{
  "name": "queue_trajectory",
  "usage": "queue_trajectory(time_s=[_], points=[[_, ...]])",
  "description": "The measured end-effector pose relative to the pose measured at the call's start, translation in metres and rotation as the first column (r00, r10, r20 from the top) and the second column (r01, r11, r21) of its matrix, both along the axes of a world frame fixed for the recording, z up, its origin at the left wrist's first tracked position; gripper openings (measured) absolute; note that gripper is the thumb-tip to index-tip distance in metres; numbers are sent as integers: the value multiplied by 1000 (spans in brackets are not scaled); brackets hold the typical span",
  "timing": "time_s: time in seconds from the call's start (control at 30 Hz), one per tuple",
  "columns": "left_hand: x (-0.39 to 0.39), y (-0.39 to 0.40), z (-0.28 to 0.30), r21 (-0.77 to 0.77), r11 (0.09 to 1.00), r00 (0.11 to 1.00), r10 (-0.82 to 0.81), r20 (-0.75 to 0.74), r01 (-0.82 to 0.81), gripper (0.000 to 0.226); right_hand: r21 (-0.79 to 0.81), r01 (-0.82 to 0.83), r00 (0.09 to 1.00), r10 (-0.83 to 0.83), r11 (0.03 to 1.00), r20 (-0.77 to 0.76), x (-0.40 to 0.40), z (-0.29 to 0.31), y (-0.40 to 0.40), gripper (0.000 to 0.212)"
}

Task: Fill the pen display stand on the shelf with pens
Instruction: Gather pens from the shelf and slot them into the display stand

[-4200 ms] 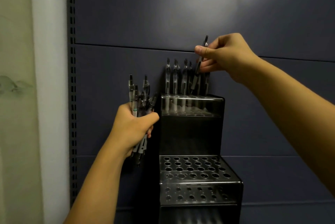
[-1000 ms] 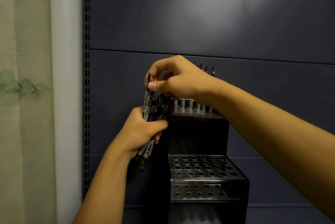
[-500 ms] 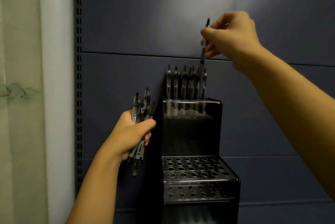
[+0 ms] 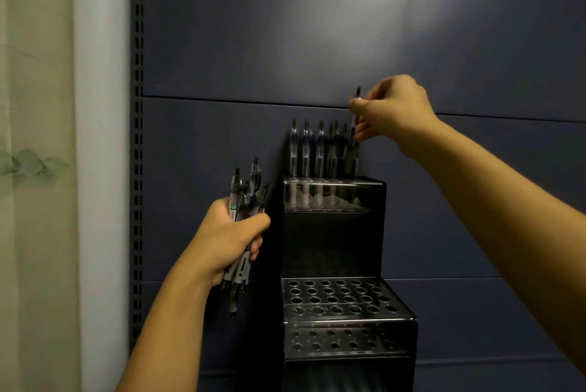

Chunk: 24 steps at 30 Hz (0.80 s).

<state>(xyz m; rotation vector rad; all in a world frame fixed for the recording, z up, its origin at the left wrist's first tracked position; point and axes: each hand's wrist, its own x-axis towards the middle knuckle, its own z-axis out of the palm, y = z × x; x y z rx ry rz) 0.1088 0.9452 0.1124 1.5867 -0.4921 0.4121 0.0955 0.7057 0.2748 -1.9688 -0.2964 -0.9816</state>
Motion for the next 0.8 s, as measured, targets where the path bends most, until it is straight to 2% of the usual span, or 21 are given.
queue_trajectory(time_s=[0.33,0.53,0.6,0.7,0.77,0.8], points=[[-2,-2,1,-5,1000,1000,-12,18,13,17,-162,27,979,-59,986,-195,-1,-22,7,22],[-3,-1,1,8,1000,1000,-17,24,16,17,-276,76,962,-143,958,-232,-7,-21,10,21],[-4,0,1,8,1000,999,-19,35,19,17,-346,166,950,-244,924,-196,-10,-18,10,23],[-6,4,2,3,999,998,-35,58,34,15,-443,341,930,-366,829,30,-15,-16,19,26],[-8,6,3,1,998,996,-56,75,56,13,-464,297,954,-273,834,120,-22,-16,31,29],[-9,7,3,5,997,993,-74,88,74,12,-472,215,977,-188,855,104,-27,-17,38,26]])
